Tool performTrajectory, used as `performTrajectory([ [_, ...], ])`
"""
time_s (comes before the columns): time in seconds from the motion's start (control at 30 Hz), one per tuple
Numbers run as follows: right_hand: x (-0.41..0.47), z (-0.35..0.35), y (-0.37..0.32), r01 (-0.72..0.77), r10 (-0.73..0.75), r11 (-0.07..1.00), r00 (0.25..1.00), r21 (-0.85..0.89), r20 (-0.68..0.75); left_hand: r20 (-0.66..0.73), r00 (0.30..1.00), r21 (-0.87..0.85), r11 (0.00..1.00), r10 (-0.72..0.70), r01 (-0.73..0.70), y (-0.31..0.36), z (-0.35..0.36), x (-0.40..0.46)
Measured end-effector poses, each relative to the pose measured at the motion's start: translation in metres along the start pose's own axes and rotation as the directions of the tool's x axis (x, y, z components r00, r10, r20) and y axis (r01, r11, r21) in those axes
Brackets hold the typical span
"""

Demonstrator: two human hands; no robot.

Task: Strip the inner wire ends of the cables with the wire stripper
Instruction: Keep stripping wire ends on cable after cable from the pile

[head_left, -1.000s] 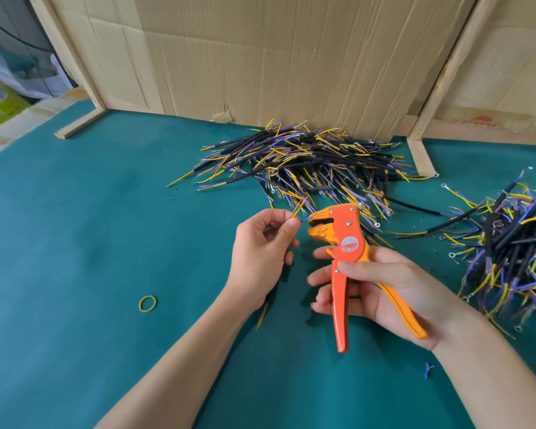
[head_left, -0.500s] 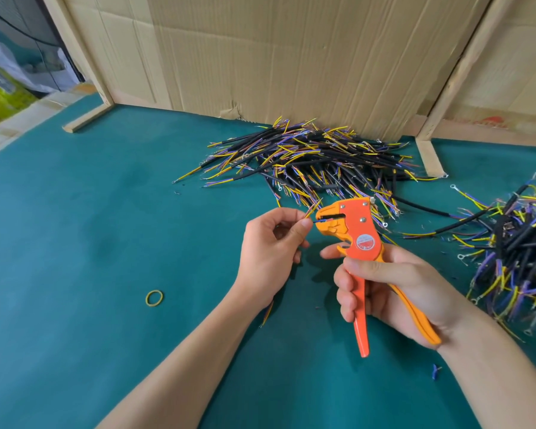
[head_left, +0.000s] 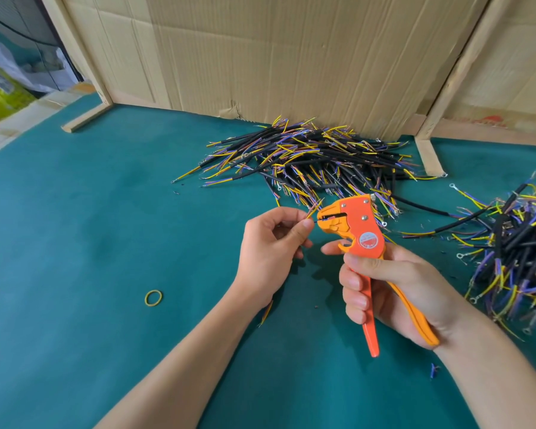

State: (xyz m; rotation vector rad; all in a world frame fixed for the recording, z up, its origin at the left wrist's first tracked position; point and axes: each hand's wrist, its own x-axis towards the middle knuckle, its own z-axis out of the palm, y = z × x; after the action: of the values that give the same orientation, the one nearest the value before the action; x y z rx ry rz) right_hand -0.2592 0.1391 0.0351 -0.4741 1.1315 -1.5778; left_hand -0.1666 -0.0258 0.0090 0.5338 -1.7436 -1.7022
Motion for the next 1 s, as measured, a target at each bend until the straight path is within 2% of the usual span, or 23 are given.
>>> performTrajectory([
  [0.17,-0.001,0.004,0.0,0.02,-0.02,1.0,0.999,-0.005,-0.032,0.046,0.998,-0.051,0.998,-0.039,0.042,-0.001,-0.002,0.002],
  [0.33,0.003,0.006,0.002,0.072,-0.073,0.997,0.989,-0.009,-0.133,0.065,0.993,-0.117,0.988,-0.095,0.102,-0.001,-0.002,0.003],
  [0.5,0.001,0.005,0.001,0.028,-0.026,0.999,0.998,0.041,-0.051,0.048,0.992,-0.125,0.984,-0.12,0.125,0.002,-0.002,0.003],
  [0.67,0.003,0.002,0.001,0.053,-0.046,0.993,0.996,0.105,-0.072,0.042,0.989,-0.185,0.972,-0.141,0.146,0.008,-0.002,0.003],
  [0.83,-0.001,-0.001,0.002,0.023,-0.02,0.996,0.999,0.089,-0.03,0.029,0.987,-0.198,0.967,-0.155,0.158,0.01,-0.004,0.005],
  [0.93,-0.003,-0.002,0.001,0.031,-0.031,0.995,0.999,0.091,0.004,0.003,0.989,-0.142,0.979,-0.147,0.146,0.008,-0.004,0.005],
  [1.0,-0.004,-0.003,-0.001,0.03,-0.032,0.994,0.999,0.103,0.024,-0.021,0.994,-0.046,0.994,-0.105,0.104,0.006,-0.003,0.003],
])
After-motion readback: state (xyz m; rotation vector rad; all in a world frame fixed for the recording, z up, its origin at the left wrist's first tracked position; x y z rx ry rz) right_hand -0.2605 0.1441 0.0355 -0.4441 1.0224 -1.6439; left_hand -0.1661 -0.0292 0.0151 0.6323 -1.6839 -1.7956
